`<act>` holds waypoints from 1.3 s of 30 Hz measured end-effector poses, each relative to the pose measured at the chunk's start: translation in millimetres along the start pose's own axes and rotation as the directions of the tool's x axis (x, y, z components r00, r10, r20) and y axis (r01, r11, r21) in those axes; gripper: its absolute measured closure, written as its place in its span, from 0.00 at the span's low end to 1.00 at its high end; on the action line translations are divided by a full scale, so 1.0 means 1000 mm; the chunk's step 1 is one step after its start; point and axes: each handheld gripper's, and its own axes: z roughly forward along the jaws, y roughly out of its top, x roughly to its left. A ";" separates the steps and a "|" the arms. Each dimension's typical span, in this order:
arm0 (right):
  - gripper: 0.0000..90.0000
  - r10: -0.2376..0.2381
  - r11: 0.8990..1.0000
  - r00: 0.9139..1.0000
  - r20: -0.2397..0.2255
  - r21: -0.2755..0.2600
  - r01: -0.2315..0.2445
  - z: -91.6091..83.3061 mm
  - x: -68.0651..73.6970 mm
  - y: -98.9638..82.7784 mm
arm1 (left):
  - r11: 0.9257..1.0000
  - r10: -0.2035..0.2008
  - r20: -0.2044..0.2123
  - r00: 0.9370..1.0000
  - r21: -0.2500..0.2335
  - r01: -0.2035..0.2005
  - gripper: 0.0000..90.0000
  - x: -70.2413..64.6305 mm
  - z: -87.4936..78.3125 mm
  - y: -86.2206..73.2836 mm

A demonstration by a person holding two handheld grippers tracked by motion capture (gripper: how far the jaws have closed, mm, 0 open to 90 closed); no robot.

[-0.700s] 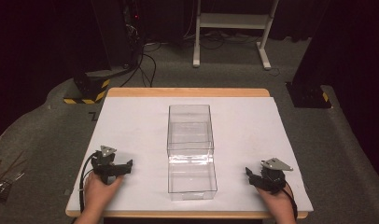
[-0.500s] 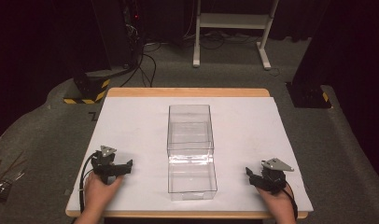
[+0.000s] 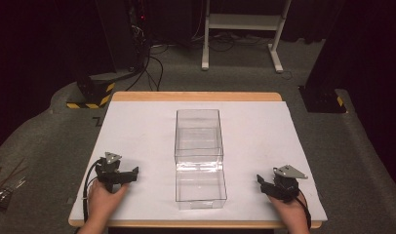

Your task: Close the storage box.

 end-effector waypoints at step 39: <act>0.36 -0.055 0.996 0.996 -0.075 -0.079 0.049 -0.018 0.033 0.038 | 1.000 0.001 0.000 1.000 0.002 -0.001 0.01 0.000 0.000 0.000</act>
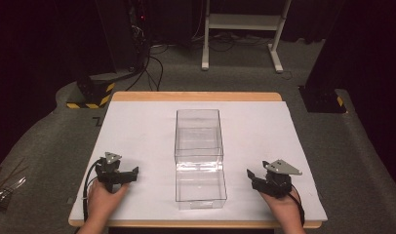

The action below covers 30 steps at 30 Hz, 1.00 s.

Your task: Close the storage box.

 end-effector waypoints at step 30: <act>0.26 -0.046 0.991 0.991 -0.129 -0.127 0.030 -0.029 0.042 0.010 | 1.000 0.000 0.000 1.000 -0.002 0.000 0.01 0.000 0.000 0.000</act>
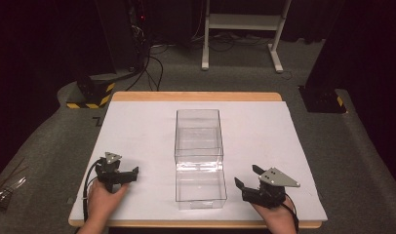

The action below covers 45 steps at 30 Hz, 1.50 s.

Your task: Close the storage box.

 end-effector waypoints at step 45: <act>0.16 -0.063 0.997 0.984 -0.169 0.028 0.068 0.001 0.049 -0.007 | 1.000 0.001 0.000 1.000 0.000 -0.001 0.01 0.000 0.000 0.000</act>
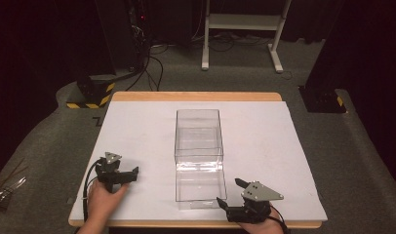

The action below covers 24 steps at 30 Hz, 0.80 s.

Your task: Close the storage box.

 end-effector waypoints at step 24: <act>0.16 -0.025 1.000 1.000 0.019 -0.017 0.025 0.013 0.005 0.003 | 1.000 -0.001 0.001 1.000 0.000 0.001 0.01 0.000 0.000 0.000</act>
